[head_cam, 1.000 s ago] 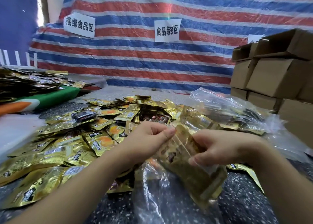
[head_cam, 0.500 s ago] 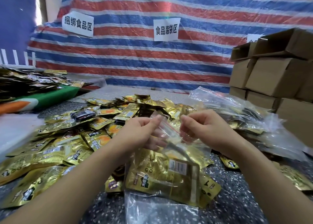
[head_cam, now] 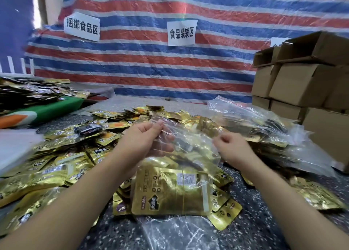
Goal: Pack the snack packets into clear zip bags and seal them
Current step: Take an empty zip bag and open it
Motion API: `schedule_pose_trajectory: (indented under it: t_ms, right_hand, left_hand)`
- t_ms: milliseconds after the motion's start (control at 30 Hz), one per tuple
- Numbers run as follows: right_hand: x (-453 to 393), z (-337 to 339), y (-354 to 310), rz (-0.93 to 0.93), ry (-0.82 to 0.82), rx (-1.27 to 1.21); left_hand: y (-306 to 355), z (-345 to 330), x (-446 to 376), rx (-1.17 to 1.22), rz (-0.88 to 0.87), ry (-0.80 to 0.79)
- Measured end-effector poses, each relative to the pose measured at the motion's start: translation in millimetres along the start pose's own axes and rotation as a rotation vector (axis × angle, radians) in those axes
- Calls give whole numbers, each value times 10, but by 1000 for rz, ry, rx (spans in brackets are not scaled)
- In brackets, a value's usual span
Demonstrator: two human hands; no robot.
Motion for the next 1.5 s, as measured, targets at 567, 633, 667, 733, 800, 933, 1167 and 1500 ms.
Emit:
schedule_pose_trajectory:
  t_ms: [567,633,667,733,800,933,1167,1500]
  right_hand:
    - [-48,-206,157,-224,-341,302]
    - [-41,-215,145,-171,-372,152]
    - [-31,-220,137,-175,-376,134]
    - [-10,-204,119,-205,-389,190]
    - [-4,-133,132,-202,-401,192]
    - [-12,17,102,-146,-319,-90]
    - [-40,100,-53,-138,-4,-864]
    - [9,88,-253,-14,-7,-1156]
  left_hand:
    - [-74,-5,-50,-213,16,30]
    - [-73,-12,-50,-218,18,24]
    - [-73,-13,-47,-217,19,20]
    - [-72,-9,-40,-206,23,9]
    - [-73,-9,-34,-200,27,-4]
    - [-76,-22,-25,-209,38,-38]
    - [-81,-15,-32,-221,20,-48]
    - [-144,23,-71,-225,-4,5]
Point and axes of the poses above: each hand's wrist, its own x-axis away from the middle knuckle, its own z-axis out of the back of the hand, y = z × x, the point moved 2 cm from there along -x, towards the middle knuckle, and after that the axes turned 8 degrees about -y, right-handed, at the moved point
